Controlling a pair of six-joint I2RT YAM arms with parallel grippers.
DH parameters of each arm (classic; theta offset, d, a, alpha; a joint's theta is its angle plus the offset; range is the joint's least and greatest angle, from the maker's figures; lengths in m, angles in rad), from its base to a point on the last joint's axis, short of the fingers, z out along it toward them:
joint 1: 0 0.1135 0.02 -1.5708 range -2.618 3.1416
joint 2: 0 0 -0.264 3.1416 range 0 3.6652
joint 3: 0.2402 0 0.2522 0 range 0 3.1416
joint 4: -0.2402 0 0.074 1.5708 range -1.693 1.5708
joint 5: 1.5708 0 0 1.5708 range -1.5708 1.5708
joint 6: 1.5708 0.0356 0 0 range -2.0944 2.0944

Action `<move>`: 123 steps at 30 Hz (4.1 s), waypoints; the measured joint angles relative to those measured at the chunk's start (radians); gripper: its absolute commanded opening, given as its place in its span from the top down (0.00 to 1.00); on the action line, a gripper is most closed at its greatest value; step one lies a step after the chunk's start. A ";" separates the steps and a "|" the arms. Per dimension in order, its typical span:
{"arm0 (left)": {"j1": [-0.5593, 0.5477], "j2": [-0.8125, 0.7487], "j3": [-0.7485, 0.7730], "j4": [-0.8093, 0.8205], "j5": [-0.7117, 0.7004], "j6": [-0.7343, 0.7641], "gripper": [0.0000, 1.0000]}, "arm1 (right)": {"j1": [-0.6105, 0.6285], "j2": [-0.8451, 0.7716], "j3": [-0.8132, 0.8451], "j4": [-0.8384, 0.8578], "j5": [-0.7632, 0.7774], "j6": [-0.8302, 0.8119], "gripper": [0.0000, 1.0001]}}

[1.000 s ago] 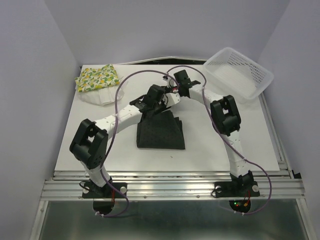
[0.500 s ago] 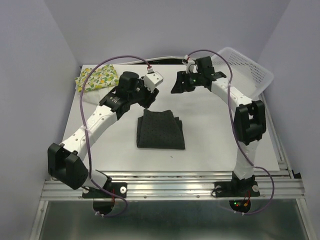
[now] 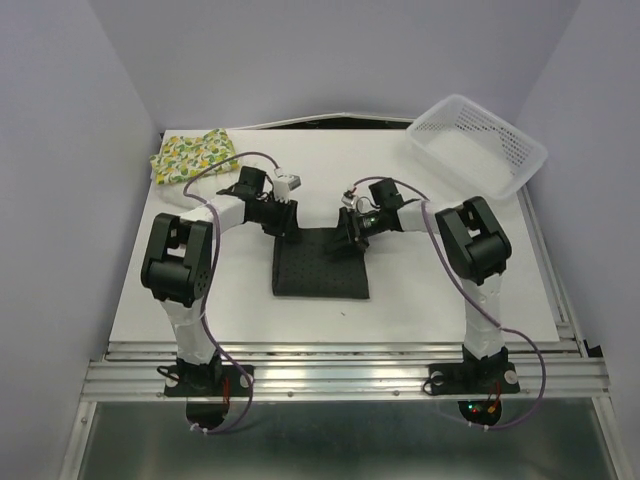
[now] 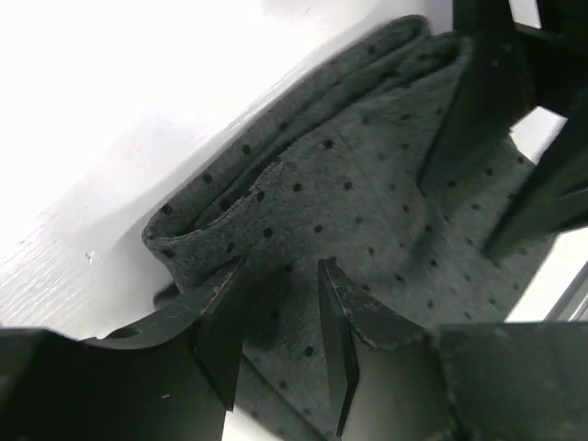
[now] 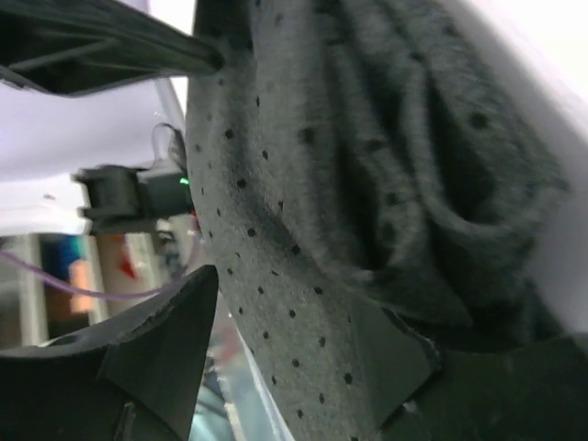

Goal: Fold and stack the skirts
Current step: Fold the skirt, then neatly place the folded skirt to the corner

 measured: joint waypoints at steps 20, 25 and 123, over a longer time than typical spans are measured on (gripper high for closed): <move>0.015 -0.137 0.088 0.065 -0.144 -0.034 0.01 | -0.133 -0.056 0.191 -0.156 0.255 -0.070 0.19; 0.093 -0.503 0.020 0.148 -0.271 -0.077 0.01 | 0.037 -0.167 0.300 -0.194 0.533 -0.164 0.11; 0.030 0.060 -0.269 0.750 -0.233 -0.769 1.00 | 0.182 0.321 0.857 -0.306 0.932 0.224 0.00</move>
